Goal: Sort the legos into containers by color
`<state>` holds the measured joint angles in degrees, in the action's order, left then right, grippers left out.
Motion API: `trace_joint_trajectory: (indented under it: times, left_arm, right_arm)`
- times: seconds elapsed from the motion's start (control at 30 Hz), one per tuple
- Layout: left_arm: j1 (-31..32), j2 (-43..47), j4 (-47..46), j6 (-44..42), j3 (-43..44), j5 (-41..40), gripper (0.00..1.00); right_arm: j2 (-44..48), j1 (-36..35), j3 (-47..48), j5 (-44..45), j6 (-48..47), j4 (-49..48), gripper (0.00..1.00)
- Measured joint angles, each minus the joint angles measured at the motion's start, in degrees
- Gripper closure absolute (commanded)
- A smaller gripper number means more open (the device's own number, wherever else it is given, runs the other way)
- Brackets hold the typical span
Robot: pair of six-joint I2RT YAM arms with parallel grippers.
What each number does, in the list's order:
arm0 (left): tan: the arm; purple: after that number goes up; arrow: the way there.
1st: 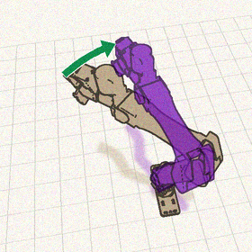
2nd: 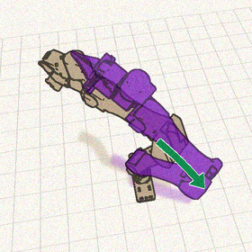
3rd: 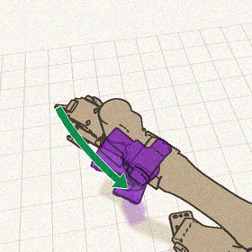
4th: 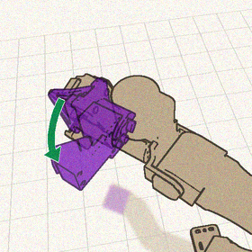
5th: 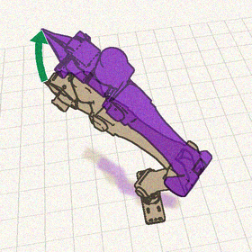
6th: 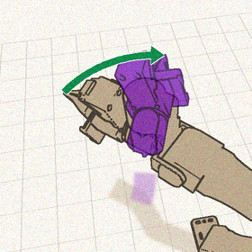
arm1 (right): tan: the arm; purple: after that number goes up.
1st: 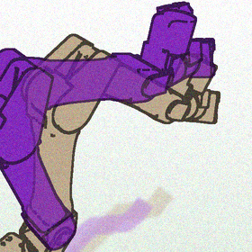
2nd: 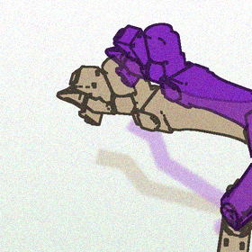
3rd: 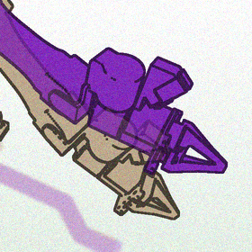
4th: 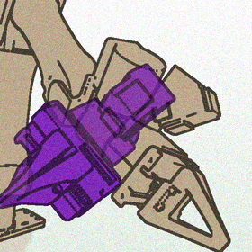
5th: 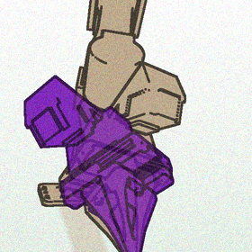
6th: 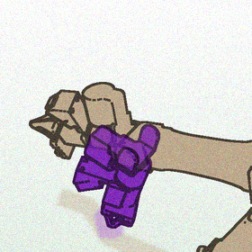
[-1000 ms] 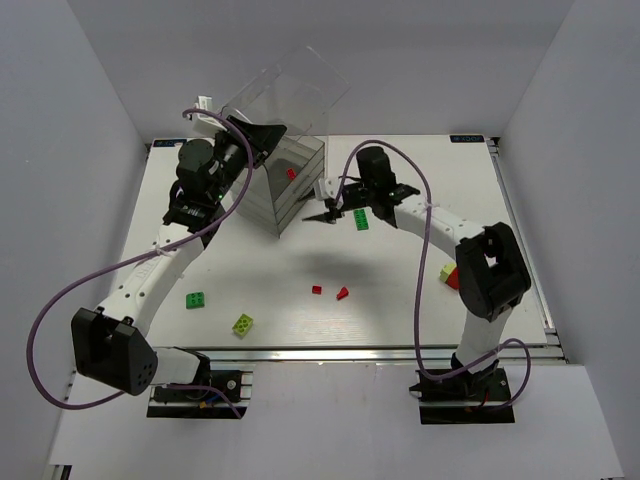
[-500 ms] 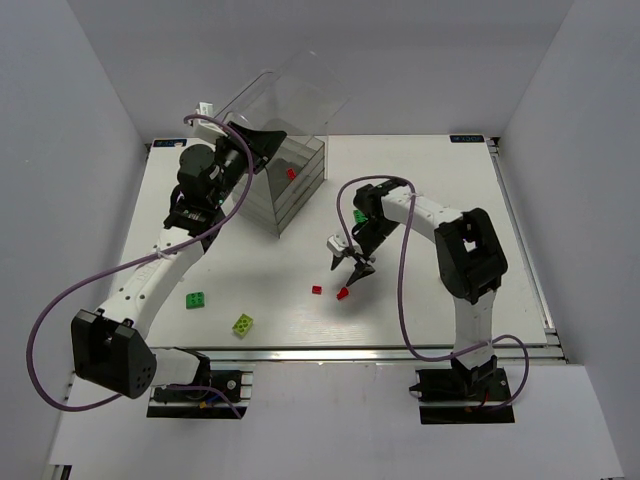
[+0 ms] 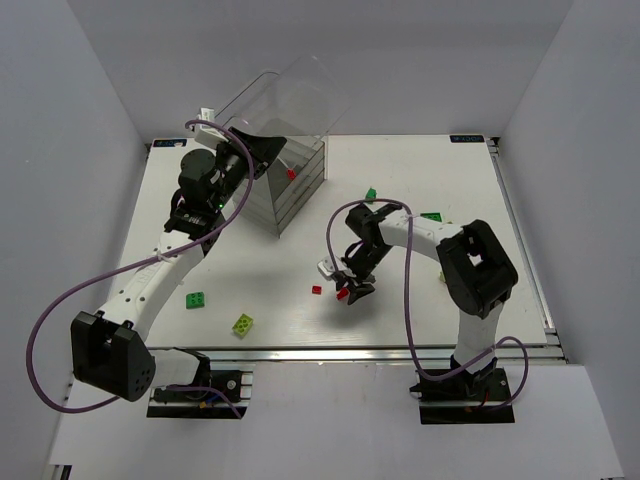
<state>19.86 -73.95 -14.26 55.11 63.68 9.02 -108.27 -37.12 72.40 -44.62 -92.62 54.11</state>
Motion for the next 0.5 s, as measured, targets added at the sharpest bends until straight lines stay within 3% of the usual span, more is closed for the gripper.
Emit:
trace_joint_trajectory:
  times: [0.23, 0.5]
  left_arm:
    - [0.00, 0.02, 0.04, 0.00, 0.00, 0.00, 0.68]
    - [0.00, 0.07, 0.04, -0.02, -0.02, 0.00, 0.68]
  right_arm:
    - [0.00, -0.59, -2.14, 4.92, 11.15, -12.55, 0.48]
    - [0.26, -1.20, -5.09, 7.45, 12.70, -17.00, 0.58]
